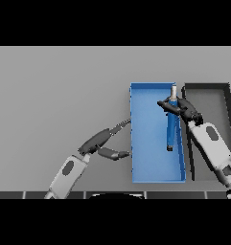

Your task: Pick up the blue pipe and place it into the blue bin.

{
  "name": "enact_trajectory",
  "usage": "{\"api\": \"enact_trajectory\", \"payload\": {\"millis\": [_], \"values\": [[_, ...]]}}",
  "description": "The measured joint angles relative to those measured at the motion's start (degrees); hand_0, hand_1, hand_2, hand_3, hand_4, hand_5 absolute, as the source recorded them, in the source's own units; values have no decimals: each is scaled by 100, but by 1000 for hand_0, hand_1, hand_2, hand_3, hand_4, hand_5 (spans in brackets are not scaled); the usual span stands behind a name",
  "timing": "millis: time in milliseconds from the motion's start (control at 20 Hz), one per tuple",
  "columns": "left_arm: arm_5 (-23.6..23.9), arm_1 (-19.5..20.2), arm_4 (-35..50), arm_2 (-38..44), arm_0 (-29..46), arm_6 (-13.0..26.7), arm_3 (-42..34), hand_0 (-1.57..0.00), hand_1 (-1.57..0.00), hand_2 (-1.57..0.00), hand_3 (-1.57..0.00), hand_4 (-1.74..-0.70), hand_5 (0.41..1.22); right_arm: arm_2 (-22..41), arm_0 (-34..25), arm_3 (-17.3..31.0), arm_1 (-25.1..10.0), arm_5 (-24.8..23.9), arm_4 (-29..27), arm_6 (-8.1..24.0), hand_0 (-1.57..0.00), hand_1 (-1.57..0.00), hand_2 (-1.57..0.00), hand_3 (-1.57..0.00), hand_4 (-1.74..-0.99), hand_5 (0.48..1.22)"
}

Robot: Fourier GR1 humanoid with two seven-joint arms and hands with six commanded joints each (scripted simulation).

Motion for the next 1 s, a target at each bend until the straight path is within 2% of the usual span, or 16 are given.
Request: {"api": "enact_trajectory", "payload": {"millis": [100, 200, 550, 750, 1000], "values": [[1, -27, 13, -38, 79, 47, -23, 1, 1, 1, 1, -884, 429, 664, -260, -52, -355, 180, -194, -1, -245, -223, -224, -131, -1142, 1030], [-3, 10, 5, -48, 113, 83, -76, 1, 1, 1, 1, -886, 428, 868, -237, -245, -514, 359, -126, -6, -156, -143, -143, -84, -1083, 934], [9, 50, -6, -25, 109, 66, -104, 1, 1, 1, 1, -887, 429, 1146, -340, -226, -634, 381, 147, 2, -32, -29, -29, -17, -1038, 734], [51, 26, -96, -77, 162, 4, -47, 1, 1, 1, 1, -887, 431, 1188, -391, -140, -607, 455, 205, -15, -13, -11, -11, -6, -1022, 672], [25, 72, -49, 52, 13, -10, 95, 1, 1, 1, 1, -885, 431, 1205, -334, -186, -630, 533, 180, -77, -6, -5, -5, -3, -1022, 655]]}}
